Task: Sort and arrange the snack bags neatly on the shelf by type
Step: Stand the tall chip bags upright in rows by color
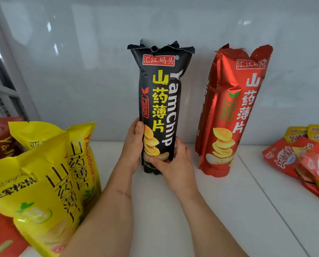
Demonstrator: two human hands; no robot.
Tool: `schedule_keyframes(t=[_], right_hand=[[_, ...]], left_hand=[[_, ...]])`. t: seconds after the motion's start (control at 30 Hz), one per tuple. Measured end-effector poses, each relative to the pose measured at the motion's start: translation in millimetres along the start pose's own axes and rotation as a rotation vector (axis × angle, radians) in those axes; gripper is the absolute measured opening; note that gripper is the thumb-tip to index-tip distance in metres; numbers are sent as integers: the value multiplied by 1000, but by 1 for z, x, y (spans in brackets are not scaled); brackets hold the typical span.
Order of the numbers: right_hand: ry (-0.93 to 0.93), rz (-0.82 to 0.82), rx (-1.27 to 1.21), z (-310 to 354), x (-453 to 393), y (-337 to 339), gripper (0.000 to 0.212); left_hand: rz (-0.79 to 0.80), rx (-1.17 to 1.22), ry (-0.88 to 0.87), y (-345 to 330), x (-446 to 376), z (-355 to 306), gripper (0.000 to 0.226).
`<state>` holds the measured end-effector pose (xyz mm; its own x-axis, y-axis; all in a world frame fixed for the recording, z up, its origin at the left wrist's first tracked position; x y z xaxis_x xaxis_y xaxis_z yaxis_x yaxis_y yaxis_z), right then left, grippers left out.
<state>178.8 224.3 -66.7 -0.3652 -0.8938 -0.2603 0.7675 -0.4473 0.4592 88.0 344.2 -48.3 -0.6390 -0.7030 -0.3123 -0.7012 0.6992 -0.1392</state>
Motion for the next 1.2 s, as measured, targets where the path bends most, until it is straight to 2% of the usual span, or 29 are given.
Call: schedule_keyframes(t=[0.53, 0.67, 0.8, 0.9, 1.03, 1.07, 1.13, 1.17, 1.2], right_hand=[[3, 18, -12, 1, 1, 9, 93], [9, 15, 8, -2, 8, 14, 91], [-2, -13, 39, -4, 15, 23, 92], [-7, -38, 51, -6, 18, 27, 92], [-52, -121, 86, -15, 23, 30, 94], [-68, -139, 99, -17, 24, 31, 94], [-95, -158, 118, -20, 26, 32, 94], [-104, -163, 127, -21, 27, 33, 94], [-109, -167, 134, -21, 28, 33, 94]], left_hand=[[155, 163, 64, -10, -13, 8, 108], [186, 226, 143, -14, -12, 13, 97], [203, 217, 117, -23, -9, 13, 92], [174, 126, 95, -27, -8, 9, 91], [7, 10, 107, -27, -14, 2, 108], [-6, -6, 95, -29, -13, 0, 98], [-9, -52, 71, -33, -15, 0, 57], [-3, -69, 65, -35, -16, 0, 44], [5, -89, 59, -37, -15, -2, 42]])
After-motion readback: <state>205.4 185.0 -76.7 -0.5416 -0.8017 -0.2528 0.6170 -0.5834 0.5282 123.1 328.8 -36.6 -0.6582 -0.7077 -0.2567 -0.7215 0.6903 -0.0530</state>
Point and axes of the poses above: each hand's wrist, its own x-axis away from the middle knuckle, its own y-axis out of the back of the hand, z = x × y, the point moved 1 cm from there along -x, towards the middle knuckle, and after that the axes turned 14 degrees about z, right-handed, at the moved point
